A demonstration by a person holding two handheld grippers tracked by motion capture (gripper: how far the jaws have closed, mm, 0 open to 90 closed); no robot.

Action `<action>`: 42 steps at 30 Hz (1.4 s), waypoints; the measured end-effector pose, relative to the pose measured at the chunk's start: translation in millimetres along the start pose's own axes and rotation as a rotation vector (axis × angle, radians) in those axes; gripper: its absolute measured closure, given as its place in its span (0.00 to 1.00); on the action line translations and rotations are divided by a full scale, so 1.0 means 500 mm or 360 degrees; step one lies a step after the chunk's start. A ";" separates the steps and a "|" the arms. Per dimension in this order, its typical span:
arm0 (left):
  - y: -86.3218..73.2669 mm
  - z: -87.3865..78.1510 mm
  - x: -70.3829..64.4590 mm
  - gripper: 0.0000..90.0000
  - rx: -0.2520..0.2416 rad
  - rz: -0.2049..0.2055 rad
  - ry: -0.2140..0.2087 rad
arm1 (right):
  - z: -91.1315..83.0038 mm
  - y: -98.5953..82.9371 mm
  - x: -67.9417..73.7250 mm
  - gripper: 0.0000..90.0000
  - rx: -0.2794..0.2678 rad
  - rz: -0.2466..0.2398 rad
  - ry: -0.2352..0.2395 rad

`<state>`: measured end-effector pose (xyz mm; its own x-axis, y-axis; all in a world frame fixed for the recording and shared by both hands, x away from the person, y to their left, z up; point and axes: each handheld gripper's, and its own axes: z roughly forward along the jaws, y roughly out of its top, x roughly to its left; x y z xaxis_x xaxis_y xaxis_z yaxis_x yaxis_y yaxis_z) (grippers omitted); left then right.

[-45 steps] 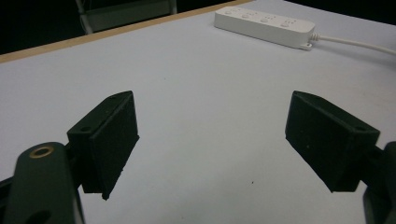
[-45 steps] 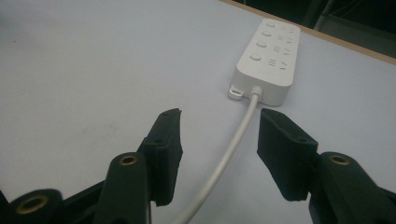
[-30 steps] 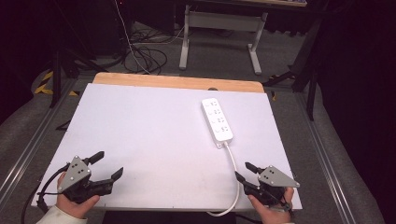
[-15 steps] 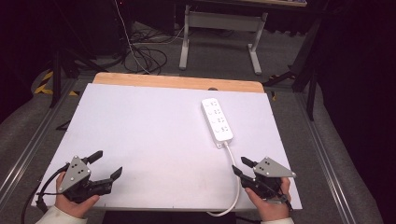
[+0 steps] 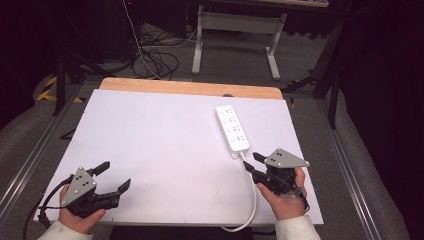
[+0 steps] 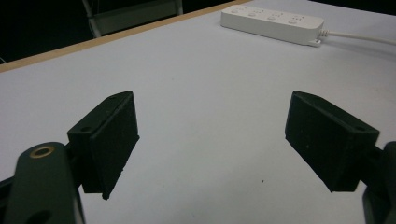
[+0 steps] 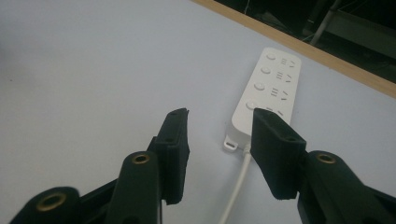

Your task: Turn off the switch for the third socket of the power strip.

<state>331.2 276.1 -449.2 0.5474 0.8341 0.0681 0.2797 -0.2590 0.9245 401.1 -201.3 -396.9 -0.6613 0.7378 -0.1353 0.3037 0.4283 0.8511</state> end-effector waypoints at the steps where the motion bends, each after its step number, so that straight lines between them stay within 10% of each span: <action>1: 0.000 0.000 0.000 0.20 0.0000 0.0000 -0.0001 | 0.001 0.005 -0.003 0.63 -0.0003 0.0007 0.0008; 18: 0.000 0.001 0.001 0.20 0.0007 0.0000 -0.0010 | 0.054 0.076 -0.037 0.70 0.0072 -0.0032 0.0019; 25: -0.002 -0.002 0.001 0.20 0.0006 -0.0005 -0.0008 | 0.067 0.094 -0.058 1.00 0.0139 -0.0040 0.0062; 42: -0.006 -0.009 0.002 0.20 0.0011 -0.0014 0.0011 | 0.180 0.146 -0.135 1.00 0.0097 0.0117 0.0013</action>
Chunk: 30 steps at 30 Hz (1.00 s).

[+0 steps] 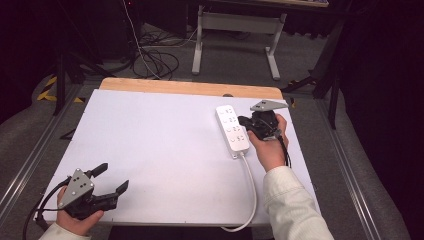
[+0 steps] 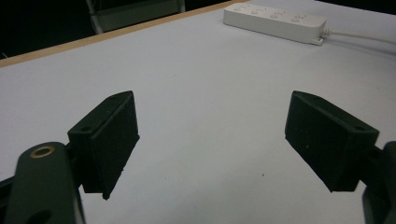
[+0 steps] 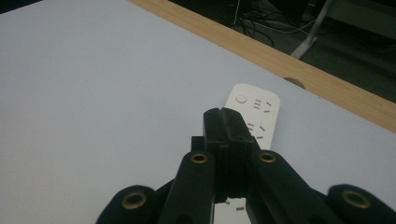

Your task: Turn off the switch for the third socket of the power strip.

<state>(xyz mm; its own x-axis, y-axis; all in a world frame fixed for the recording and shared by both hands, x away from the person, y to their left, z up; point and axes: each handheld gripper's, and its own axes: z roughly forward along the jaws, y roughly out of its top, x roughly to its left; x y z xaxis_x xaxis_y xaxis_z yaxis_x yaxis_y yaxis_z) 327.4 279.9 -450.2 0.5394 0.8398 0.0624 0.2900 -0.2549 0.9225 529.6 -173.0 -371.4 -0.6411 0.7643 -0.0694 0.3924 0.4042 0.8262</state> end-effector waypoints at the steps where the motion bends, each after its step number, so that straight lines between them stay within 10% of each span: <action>1: 0.000 0.000 0.000 0.20 0.0002 -0.0001 -0.0002 | 0.000 0.000 0.000 1.00 0.0000 0.0000 0.0000; 13: -0.001 0.000 0.003 0.20 -0.0001 -0.0023 -0.0013 | 0.120 0.005 -0.024 1.00 0.0100 0.0010 -0.0006; 30: -0.001 0.001 0.004 0.20 0.0001 -0.0037 -0.0018 | 0.192 -0.010 -0.040 1.00 0.0098 0.0072 -0.0007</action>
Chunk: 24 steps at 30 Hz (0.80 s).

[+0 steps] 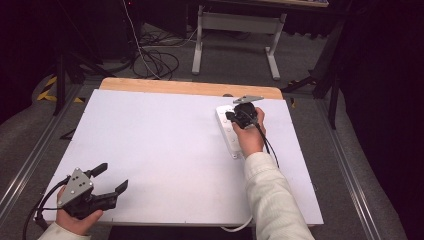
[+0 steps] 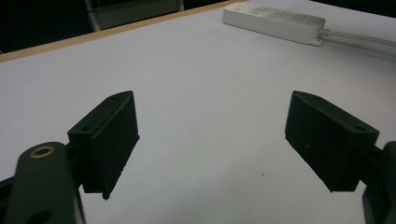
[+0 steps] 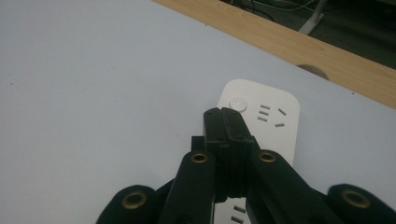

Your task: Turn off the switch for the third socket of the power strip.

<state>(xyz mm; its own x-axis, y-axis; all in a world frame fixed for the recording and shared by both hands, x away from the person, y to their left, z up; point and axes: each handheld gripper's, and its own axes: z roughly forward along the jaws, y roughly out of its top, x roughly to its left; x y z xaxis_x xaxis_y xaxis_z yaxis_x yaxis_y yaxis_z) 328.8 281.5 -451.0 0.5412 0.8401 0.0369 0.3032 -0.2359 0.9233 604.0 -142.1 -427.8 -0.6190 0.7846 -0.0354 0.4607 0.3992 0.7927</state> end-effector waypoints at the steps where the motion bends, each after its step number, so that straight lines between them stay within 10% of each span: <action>1: 0.000 0.000 0.000 0.20 0.0002 0.0004 -0.0001 | 0.003 -0.001 -0.001 1.00 0.0003 -0.0001 -0.0001; 24: 0.000 0.000 0.001 0.20 0.0006 -0.0002 -0.0006 | 0.056 -0.022 -0.022 1.00 0.0071 0.0088 -0.0044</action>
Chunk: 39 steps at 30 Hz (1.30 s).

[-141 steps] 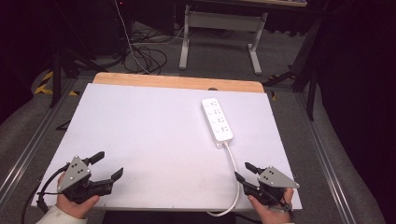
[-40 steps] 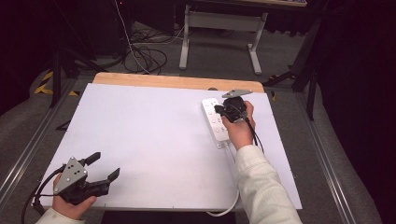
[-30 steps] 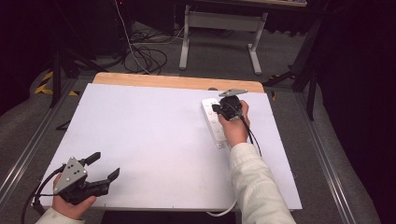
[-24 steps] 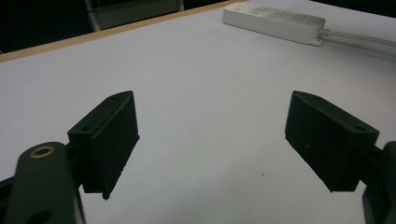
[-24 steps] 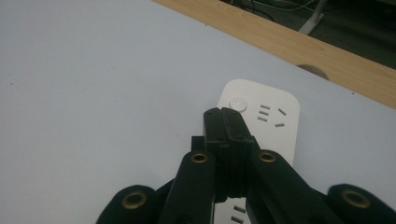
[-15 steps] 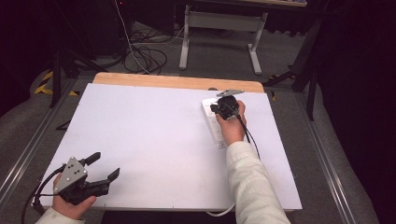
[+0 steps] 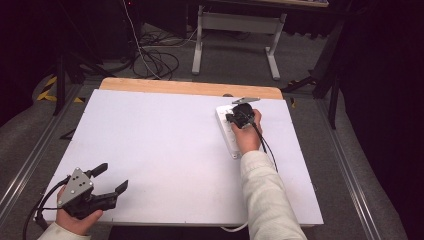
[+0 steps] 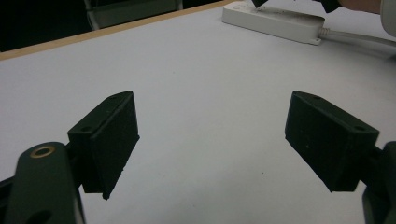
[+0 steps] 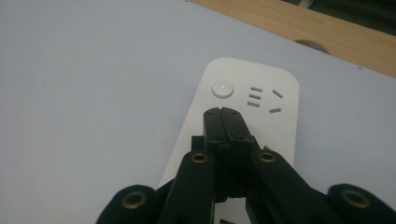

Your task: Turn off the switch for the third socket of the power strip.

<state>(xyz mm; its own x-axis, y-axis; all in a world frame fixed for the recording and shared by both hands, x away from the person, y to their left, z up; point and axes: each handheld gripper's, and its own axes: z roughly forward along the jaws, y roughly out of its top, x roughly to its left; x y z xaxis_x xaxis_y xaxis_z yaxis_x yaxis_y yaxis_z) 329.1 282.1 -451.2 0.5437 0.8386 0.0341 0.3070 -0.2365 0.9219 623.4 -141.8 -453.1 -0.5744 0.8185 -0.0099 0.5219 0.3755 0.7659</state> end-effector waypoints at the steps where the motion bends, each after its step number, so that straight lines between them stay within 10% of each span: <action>1: 0.000 0.000 0.000 0.20 0.0002 0.0004 -0.0002 | 0.001 -0.001 0.001 1.00 0.0002 0.0003 0.0006; 39: 0.000 0.002 -0.002 0.19 0.0013 0.0009 -0.0015 | 0.012 -0.003 0.013 1.00 0.0040 -0.0045 -0.0020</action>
<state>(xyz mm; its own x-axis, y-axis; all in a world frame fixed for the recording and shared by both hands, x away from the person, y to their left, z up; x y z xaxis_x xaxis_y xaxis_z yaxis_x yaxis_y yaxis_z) 329.6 280.8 -451.5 0.5527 0.8326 0.0356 0.3101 -0.2451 0.9186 622.8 -134.5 -458.0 -0.5813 0.8127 -0.0397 0.5212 0.4094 0.7488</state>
